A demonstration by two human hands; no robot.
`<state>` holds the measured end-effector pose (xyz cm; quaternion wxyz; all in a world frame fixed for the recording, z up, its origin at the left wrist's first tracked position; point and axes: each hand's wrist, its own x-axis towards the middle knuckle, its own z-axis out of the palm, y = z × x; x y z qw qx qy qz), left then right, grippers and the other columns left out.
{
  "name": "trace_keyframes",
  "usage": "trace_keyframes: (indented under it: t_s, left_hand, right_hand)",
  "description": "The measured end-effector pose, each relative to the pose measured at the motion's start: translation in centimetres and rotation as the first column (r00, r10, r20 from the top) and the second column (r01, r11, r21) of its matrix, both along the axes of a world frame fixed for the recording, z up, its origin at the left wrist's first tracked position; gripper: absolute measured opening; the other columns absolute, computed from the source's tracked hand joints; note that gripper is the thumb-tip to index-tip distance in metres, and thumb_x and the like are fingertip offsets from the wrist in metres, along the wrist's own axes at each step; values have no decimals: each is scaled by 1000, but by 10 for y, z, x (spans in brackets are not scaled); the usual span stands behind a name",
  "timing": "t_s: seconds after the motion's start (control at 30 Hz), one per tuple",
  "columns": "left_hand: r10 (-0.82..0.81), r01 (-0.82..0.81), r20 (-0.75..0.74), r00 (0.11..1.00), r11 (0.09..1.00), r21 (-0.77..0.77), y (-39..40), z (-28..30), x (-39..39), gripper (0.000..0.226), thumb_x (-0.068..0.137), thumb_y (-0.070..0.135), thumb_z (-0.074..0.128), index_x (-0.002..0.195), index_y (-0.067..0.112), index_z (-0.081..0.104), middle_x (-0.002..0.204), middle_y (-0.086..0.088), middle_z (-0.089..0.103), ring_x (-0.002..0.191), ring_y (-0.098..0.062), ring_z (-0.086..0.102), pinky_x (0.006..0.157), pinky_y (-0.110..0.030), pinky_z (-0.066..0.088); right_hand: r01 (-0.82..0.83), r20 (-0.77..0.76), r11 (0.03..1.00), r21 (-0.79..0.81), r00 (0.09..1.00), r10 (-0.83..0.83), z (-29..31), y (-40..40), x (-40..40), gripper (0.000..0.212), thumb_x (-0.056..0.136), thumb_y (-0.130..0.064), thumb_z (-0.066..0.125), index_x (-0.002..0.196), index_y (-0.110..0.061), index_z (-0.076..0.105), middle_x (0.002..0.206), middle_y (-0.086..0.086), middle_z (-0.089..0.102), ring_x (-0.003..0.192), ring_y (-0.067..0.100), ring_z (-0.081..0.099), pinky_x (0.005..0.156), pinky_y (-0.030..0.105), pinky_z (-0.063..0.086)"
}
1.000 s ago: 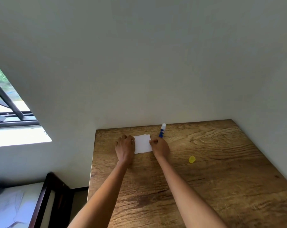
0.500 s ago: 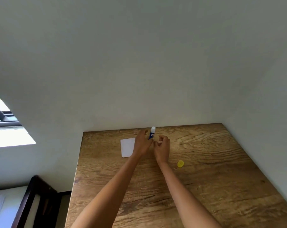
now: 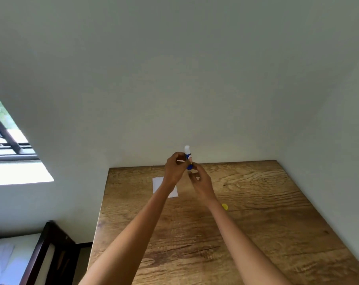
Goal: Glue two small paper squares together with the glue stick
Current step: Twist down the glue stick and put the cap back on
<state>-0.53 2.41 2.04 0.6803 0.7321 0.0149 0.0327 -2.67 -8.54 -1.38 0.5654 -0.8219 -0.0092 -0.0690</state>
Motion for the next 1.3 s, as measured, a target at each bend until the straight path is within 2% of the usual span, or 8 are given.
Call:
trace_keyframes:
  t_s: [0.2,0.37,0.63,0.87,1.0,1.17,1.23,1.3]
  left_hand:
    - [-112,111,188,976,994,15,35,67,-20,15,81,12,69,87,22,59,85,1,66,84,-16,62,77,-29,52]
    - [-186,145,335,924,979,145,63,118,-40,19,85,7,63,103,13,64,91,-2,66,76,-3,62,73,-15,50]
    - [-319,256,386,866,945,205,95,160,-71,18,90,13,58,106,13,68,105,-1,70,102,-13,64,94,-29,47]
    - [-398,323,472,787,917,235,82,179,-85,22,90,9,57,110,4,64,108,-7,70,101,-13,66,91,-21,50]
    - [-411,324,478,776,911,257,68,177,-85,20,88,9,60,107,4,66,104,-10,71,96,-10,66,89,-19,50]
    - [-448,383,448,774,894,232,63,174,-80,22,90,10,57,108,0,65,106,-14,70,97,-18,66,84,-18,51]
    - [-432,388,443,785,901,192,62,172,-78,22,91,11,56,108,-1,64,107,-13,70,97,-17,66,84,-18,51]
    - [-400,375,453,797,915,149,57,170,-78,23,91,9,55,109,-3,63,107,-14,69,97,-12,66,83,-16,50]
  right_hand:
    - [-46,189,997,69,981,33,69,23,-19,30,92,-21,55,122,-19,56,103,-4,64,91,10,62,74,13,49]
    - [-83,270,994,70,961,62,112,49,-35,30,93,-23,54,122,-15,56,91,-4,64,78,6,63,68,16,52]
    - [-144,326,990,7,936,134,152,67,-64,18,94,-24,52,111,-20,58,91,-2,63,81,7,61,71,23,51]
    - [263,587,964,29,777,-229,161,67,-79,33,77,-50,63,87,-19,62,71,-7,57,62,8,51,55,15,39]
    - [229,519,970,86,820,-240,160,62,-82,24,82,-36,66,89,-15,55,75,-6,54,66,9,52,58,15,40]
    - [-105,362,994,5,927,96,166,39,-86,19,95,-27,48,99,-11,58,77,-3,57,66,6,55,64,27,47]
    - [-69,354,996,-48,932,82,168,34,-85,21,94,-28,49,100,-12,61,75,-6,56,63,4,51,62,24,42]
    - [149,417,974,-173,907,-65,168,31,-82,22,89,-38,56,96,-18,64,70,-9,54,61,5,49,56,21,37]
